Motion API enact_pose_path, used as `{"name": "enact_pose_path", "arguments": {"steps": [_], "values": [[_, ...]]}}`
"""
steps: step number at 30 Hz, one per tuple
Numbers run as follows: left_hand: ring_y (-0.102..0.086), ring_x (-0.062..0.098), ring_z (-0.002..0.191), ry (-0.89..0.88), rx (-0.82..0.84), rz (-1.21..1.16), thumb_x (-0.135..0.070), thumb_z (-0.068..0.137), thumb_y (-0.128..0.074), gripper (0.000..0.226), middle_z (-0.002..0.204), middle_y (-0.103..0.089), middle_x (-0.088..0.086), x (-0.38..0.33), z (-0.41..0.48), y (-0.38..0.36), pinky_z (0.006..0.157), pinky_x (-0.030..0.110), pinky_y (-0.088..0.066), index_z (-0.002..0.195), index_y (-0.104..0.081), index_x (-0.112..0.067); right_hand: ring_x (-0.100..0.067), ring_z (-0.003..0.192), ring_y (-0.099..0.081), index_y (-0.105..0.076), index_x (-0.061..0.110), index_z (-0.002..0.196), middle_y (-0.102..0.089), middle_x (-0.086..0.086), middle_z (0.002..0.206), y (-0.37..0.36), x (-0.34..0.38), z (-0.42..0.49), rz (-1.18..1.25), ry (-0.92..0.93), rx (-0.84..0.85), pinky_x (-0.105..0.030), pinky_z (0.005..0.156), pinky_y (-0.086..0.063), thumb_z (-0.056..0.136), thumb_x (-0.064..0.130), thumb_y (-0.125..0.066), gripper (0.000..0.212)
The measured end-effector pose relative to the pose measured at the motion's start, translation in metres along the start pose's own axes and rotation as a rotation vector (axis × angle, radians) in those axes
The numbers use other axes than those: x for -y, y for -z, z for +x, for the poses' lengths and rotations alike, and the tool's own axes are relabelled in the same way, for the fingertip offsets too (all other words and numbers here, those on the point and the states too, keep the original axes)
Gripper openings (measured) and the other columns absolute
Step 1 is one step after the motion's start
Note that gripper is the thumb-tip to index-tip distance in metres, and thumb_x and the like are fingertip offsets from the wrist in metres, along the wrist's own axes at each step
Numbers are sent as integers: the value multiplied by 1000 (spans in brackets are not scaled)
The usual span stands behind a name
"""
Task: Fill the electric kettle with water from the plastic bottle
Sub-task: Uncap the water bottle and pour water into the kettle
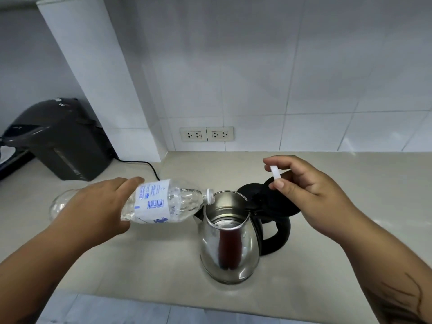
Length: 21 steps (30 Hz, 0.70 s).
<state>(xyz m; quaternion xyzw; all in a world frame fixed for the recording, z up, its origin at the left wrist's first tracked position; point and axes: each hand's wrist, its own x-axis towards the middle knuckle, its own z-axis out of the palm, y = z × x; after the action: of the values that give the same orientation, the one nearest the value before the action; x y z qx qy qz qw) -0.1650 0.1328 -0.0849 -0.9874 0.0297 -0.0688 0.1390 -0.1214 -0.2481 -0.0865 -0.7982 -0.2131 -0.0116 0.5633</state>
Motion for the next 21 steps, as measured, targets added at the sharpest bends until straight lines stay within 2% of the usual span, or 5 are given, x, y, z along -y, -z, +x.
{"name": "enact_pose_path", "arguments": {"steps": [5,9,15,18,21], "values": [[-70,27,77,-24,4,31,-29,39,-88,89,99,-74,0,6,5,1,56,31,-47,122,-57,-23,-27,97,-64,-61,52,115,-67,-9,105,-1,-3,0,3,-3,-15,-41,83,-53,90,26,-56,36],[-71,29,80,-44,2,57,-29,37,-91,91,100,-74,3,9,9,2,61,36,-53,122,-59,-20,-23,96,-65,-61,51,115,-67,-4,102,-1,-5,0,-12,-4,-20,-38,82,-53,95,18,-57,39],[-71,30,78,-71,-48,85,-24,35,-88,89,96,-74,3,10,12,6,62,37,-51,120,-61,-19,-27,95,-64,-60,54,113,-66,-4,101,-2,-5,0,-19,0,-28,-47,84,-54,93,23,-57,37],[-71,31,78,-84,-74,96,-21,33,-87,89,95,-74,4,9,13,8,62,37,-51,119,-62,-18,-26,97,-64,-60,56,112,-66,-3,106,-3,-5,0,-19,3,-36,-48,85,-54,87,30,-55,36],[-71,32,81,-98,-80,94,-21,35,-87,90,98,-73,4,10,14,8,66,41,-52,122,-60,-19,-24,97,-64,-60,56,112,-66,0,109,-3,-6,0,-21,15,-37,-48,85,-54,89,27,-56,37]]}}
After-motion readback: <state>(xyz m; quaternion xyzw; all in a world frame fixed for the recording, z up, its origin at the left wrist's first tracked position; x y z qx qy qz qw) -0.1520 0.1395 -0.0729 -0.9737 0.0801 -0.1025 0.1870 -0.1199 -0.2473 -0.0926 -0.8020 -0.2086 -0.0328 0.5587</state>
